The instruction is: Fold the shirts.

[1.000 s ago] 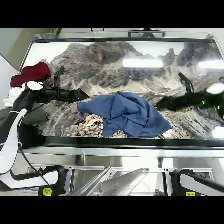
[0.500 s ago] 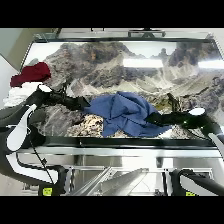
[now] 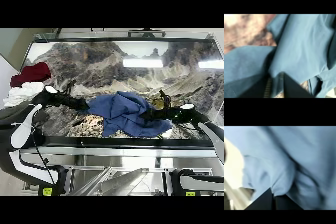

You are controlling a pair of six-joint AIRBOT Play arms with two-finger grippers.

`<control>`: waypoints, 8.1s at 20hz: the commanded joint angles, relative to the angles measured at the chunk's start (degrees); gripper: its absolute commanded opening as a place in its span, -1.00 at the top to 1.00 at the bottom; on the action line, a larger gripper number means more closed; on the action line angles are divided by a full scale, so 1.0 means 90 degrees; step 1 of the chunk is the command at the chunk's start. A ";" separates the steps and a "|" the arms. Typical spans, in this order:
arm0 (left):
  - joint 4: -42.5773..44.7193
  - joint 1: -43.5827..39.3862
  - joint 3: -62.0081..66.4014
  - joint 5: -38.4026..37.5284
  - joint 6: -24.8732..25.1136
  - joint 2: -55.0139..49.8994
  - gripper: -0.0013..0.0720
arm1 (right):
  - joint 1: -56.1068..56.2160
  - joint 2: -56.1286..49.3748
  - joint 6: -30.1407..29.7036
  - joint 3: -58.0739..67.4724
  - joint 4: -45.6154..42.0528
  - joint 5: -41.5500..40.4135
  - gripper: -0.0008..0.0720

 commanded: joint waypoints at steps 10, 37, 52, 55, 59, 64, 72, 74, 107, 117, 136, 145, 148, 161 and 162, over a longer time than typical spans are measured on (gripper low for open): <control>-0.3718 0.0107 0.2055 -0.1350 0.1137 0.2361 0.91 | -0.0954 0.2783 0.0491 0.2790 0.1103 0.2018 0.93; -0.1435 -0.0818 0.4291 0.0578 0.0245 -0.1263 0.92 | -0.0185 -0.2142 0.1467 0.6683 -0.2407 0.0772 0.93; 0.0189 0.0891 0.3016 -0.3337 -0.2127 0.0049 -0.97 | -0.1615 -0.3116 0.2161 0.6980 -0.3963 0.1681 -0.75; 0.0957 0.0636 0.0702 -0.3121 -0.2242 0.1246 -0.97 | -0.1457 -0.3531 0.2159 0.6980 -0.3888 0.1656 -0.73; 0.0940 0.0257 -0.1962 -0.2463 -0.2300 0.2310 -0.97 | -0.1258 -0.3842 0.2132 0.6987 -0.3648 0.1503 -0.73; 0.0707 -0.0313 -0.3655 -0.1681 -0.2402 0.2803 -0.92 | -0.1107 -0.3993 0.2130 0.7021 -0.3521 0.1411 -0.72; -0.0039 -0.0942 -0.4041 -0.0381 -0.2205 0.2788 -0.25 | -0.0731 -0.4131 0.1962 0.7023 -0.2982 0.1331 -0.20; -0.0034 -0.0741 -0.3866 -0.0289 -0.2101 0.2788 -0.18 | -0.0685 -0.4136 0.1957 0.7023 -0.2815 0.1290 0.15; 0.1724 0.0083 -0.0522 0.0056 -0.1421 0.1836 0.91 | -0.2149 -0.3587 0.2652 0.6618 -0.1851 0.2742 0.93; 0.1906 0.0202 0.5841 -0.1705 -0.0860 -0.2538 0.87 | -0.1967 0.0787 0.2081 -0.0469 -0.1982 0.0272 0.93; 0.0719 -0.0350 -0.1309 -0.0826 -0.1928 0.0750 -0.92 | -0.2579 0.1341 0.1627 0.1231 -0.3662 0.0347 -0.30; -0.0260 -0.0862 -0.0189 -0.0486 -0.1409 -0.0236 0.97 | -0.1654 0.0945 0.0379 0.1229 -0.3643 0.0930 -0.30; -0.0119 -0.0840 0.0357 -0.1423 -0.1377 -0.0267 0.96 | -0.1117 0.0940 0.0194 0.1229 -0.3789 0.0867 -0.30; 0.0104 -0.0721 0.0777 -0.2310 -0.1399 -0.0265 0.96 | 0.0192 0.0197 0.1872 0.1326 -0.5906 -0.0129 0.89; 0.0104 -0.0724 0.0777 -0.2353 -0.1396 -0.0265 0.96 | 0.0192 0.0197 0.1977 0.1382 -0.5904 -0.0044 0.92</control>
